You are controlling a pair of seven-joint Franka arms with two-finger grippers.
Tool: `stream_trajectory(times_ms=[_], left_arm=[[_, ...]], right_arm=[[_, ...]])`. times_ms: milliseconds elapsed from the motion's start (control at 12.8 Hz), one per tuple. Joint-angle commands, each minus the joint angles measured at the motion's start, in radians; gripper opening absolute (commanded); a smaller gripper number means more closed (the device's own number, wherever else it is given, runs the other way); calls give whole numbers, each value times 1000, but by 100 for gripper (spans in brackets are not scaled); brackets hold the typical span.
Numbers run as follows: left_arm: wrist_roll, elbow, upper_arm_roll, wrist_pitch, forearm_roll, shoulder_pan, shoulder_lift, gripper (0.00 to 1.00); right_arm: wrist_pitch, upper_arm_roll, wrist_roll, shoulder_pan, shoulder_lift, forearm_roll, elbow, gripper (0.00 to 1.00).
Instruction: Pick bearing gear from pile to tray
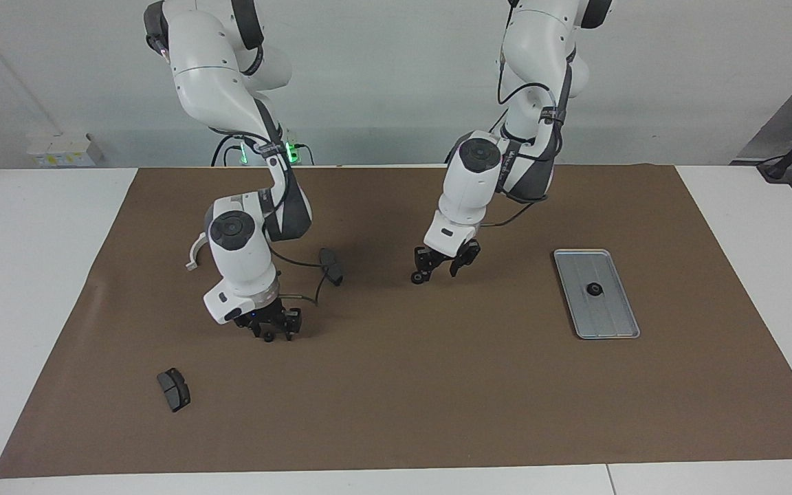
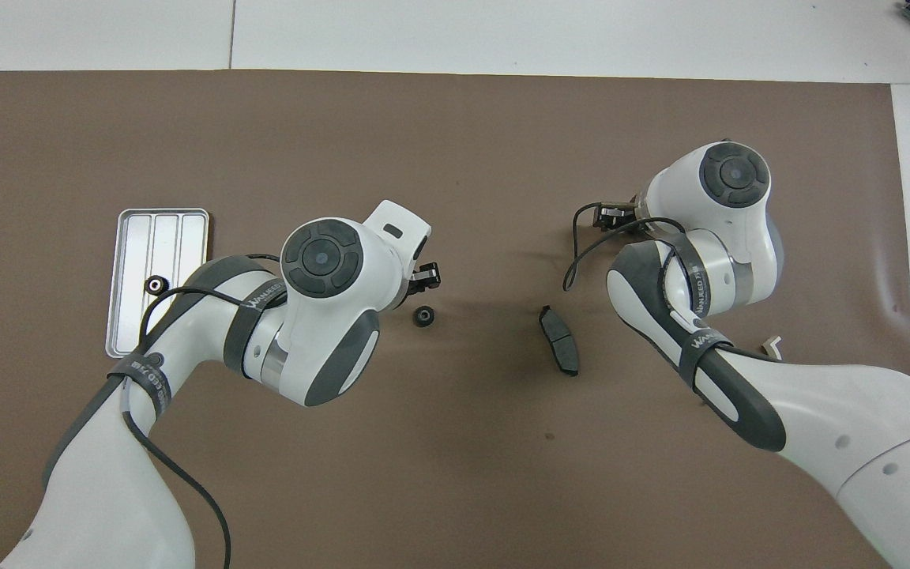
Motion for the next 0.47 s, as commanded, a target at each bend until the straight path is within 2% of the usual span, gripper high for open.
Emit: stream_trajectory(times_ms=[0,78,157,314,392], left_arm=[[-6,22,17,12,-15,-47,22,93],[-5,20,17,17,-15,-53,36,100],[-2,16,17,20,-15,-59,36,100],[9,9,17,24,-15,-64,40,100],[10,8,17,23,-15,-64,40,100]], right_arm=[[41,11,-8,-25,-27,-14,-43,64],[41,11,-7,-25,-27,-14,-43,63],[39,11,-7,-25,-27,-14,-43,58],[38,11,-7,-25,-27,-14,-44,44],[34,11,-7,-25,-29,-14,-49,32]])
